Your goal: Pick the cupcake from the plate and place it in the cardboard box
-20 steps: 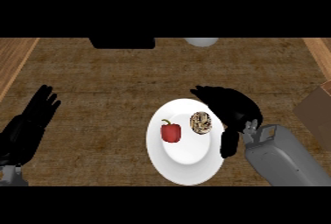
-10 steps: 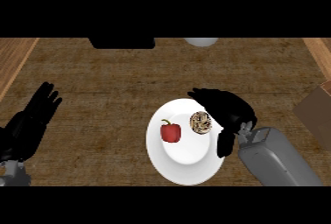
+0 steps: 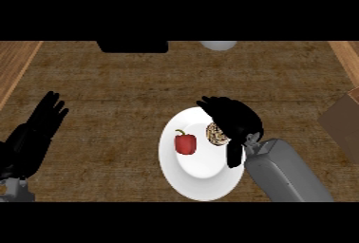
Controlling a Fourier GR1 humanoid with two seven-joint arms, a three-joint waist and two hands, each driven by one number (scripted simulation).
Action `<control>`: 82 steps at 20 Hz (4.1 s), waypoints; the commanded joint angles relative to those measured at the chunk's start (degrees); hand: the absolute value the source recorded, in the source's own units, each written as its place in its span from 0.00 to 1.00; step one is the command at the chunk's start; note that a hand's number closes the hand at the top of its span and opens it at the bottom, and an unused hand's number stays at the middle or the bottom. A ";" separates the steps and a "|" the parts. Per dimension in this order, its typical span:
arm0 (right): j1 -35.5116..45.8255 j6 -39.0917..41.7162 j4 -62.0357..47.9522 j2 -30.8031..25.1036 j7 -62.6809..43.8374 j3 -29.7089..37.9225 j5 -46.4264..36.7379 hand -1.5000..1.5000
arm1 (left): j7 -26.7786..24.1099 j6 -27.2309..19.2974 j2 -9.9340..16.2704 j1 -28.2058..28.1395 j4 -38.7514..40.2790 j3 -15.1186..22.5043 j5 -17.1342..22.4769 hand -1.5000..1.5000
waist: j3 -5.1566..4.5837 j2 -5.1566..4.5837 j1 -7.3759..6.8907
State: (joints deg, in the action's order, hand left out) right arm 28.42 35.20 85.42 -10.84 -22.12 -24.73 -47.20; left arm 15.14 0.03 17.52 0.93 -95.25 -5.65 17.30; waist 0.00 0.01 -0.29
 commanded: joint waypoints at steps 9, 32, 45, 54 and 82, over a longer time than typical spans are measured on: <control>-2.92 4.98 2.46 4.32 -2.07 1.13 -6.98 0.00 | 1.92 1.81 -1.74 2.17 0.40 -3.11 -1.43 0.50 | 0.00 0.04 0.28; -1.25 2.19 -11.41 7.40 5.28 4.80 -17.51 0.00 | 0.47 3.74 -4.97 3.98 2.90 -4.46 -5.61 0.50 | 0.00 0.00 0.19; -1.94 -9.91 -19.13 8.48 15.18 4.03 -22.03 1.00 | 2.00 6.21 -5.55 -1.28 -2.32 -6.14 -4.11 0.50 | 0.01 0.03 -0.04; -4.04 -13.24 -18.03 6.51 14.13 10.05 -21.98 1.00 | 0.97 5.34 -5.50 2.50 2.49 -6.63 -6.16 0.50 | 0.00 0.07 0.76; -4.53 -2.70 36.21 1.82 -13.53 26.49 -20.52 1.00 | 1.64 7.80 -4.96 0.55 0.43 -8.42 -3.82 0.50 | -0.05 0.19 0.52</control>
State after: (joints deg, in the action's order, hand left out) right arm 19.56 30.03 116.71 -8.66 -30.62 -1.21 -66.69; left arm 16.58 6.97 11.96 1.05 -95.64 -13.16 12.31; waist -0.05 0.31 0.42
